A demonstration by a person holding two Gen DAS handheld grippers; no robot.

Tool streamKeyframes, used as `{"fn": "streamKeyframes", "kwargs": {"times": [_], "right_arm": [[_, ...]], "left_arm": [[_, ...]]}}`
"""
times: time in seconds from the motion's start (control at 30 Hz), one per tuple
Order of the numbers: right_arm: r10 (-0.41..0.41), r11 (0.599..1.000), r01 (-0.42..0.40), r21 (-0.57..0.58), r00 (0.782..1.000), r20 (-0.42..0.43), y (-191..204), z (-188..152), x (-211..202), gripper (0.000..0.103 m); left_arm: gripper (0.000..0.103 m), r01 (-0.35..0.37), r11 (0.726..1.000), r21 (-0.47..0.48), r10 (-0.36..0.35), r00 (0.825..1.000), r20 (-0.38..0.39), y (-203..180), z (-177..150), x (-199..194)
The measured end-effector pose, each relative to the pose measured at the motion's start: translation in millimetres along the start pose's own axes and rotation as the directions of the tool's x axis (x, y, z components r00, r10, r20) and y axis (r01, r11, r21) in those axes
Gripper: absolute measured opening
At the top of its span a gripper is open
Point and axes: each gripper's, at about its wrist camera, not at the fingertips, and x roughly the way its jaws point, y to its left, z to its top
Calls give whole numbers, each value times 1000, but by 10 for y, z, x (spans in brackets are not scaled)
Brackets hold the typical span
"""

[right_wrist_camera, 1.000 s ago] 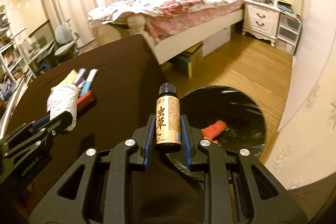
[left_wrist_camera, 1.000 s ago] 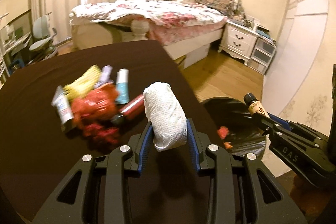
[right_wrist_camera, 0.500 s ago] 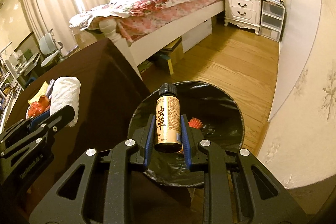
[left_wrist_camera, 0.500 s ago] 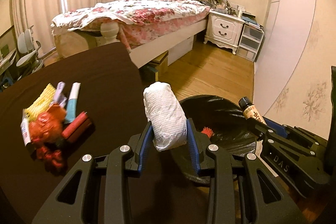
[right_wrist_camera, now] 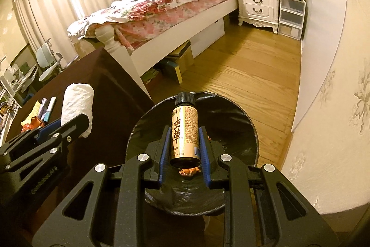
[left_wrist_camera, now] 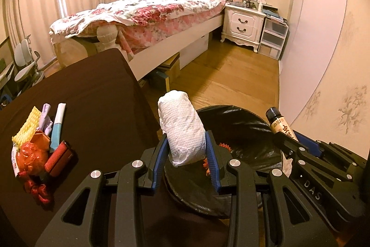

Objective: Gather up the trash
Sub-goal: 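Carry tissue and bottle over the bin and open both grippers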

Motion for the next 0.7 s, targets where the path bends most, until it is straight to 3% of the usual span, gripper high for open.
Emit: {"fn": "streamKeyframes", "kwargs": {"times": [0.23,0.3,0.37,0.5,0.7], "right_arm": [[-10,1000,10,5,1000,-1,-33,3,37,23],[-11,1000,11,5,1000,-3,-39,12,48,24],[-15,1000,15,9,1000,2,-41,14,41,25],[-29,999,29,20,999,16,-64,9,9,39],[-39,999,38,24,999,22,-45,-21,-31,52]], "left_arm": [[37,-12,1000,-7,12,1000,-15,10,-29,42],[53,-17,1000,-11,17,1000,-11,6,-41,23],[61,-17,1000,-24,17,1000,0,22,-38,-3],[72,-30,999,-41,30,999,12,55,-44,-51],[77,-65,997,-49,66,997,28,86,-91,-126]]}}
